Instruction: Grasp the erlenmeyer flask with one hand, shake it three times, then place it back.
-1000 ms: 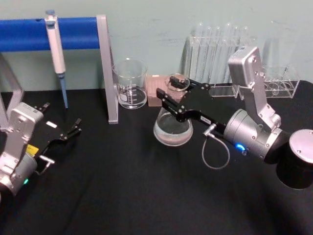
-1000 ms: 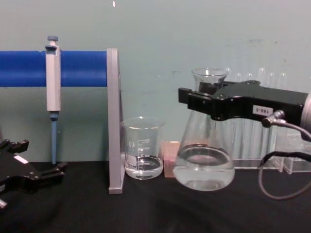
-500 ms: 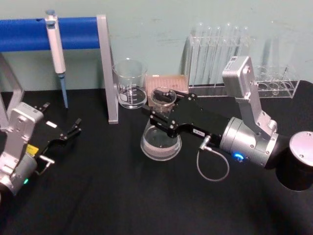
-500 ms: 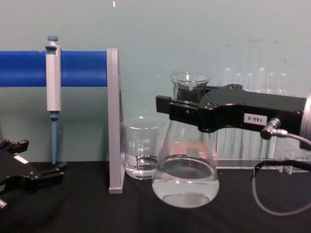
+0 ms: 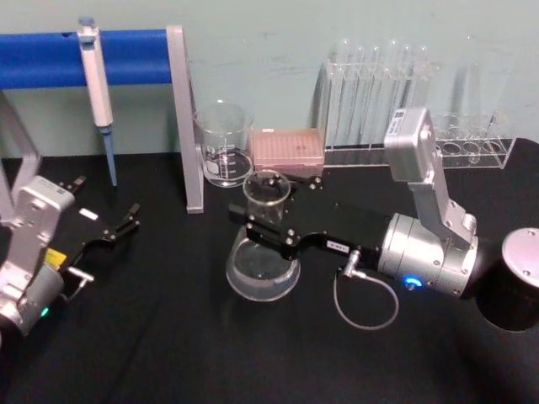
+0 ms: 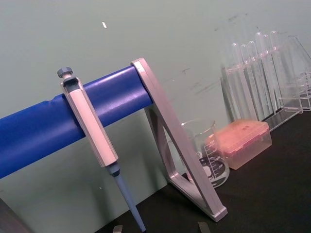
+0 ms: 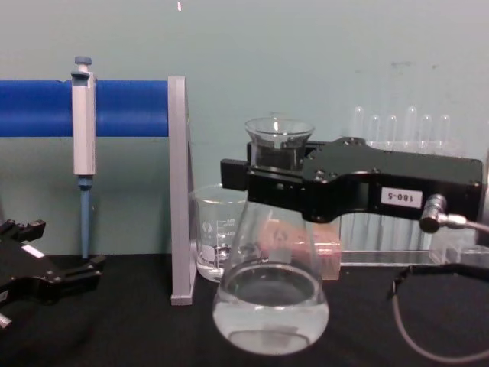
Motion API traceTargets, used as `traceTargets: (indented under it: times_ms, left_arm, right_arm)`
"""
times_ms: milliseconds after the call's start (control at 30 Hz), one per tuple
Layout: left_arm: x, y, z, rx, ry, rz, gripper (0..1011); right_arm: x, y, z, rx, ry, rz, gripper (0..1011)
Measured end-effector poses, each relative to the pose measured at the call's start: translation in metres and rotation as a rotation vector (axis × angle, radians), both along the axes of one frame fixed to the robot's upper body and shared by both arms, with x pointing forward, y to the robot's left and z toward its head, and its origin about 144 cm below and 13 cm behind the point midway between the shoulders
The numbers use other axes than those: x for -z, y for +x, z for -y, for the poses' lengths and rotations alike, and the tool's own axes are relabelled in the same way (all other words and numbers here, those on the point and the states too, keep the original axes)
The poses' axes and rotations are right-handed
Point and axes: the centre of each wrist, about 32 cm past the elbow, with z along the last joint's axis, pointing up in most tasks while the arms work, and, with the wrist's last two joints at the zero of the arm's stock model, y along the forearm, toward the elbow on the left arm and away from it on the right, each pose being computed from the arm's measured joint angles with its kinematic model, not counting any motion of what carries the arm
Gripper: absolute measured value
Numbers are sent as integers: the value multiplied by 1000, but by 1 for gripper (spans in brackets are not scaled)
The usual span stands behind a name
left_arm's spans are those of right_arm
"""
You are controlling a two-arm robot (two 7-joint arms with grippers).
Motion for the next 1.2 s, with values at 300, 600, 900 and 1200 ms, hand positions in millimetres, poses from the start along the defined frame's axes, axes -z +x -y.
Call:
traceTargets:
  times_ms: [300,600,900,1200]
  left_arm:
    - [0,0,0,0,0,0,1001]
    - [0,0,0,0,0,0,1001]
    - [0,0,0,0,0,0,1001]
    - [0,0,0,0,0,0,1001]
  right_arm:
    - [0,-3,0,-51,4,-16,453]
    - [0,-5,1,-50,5,-14,453]
    - [0,-7,1,-42,4,-10,453]
    - [0,-7,3,9,11,-4,453]
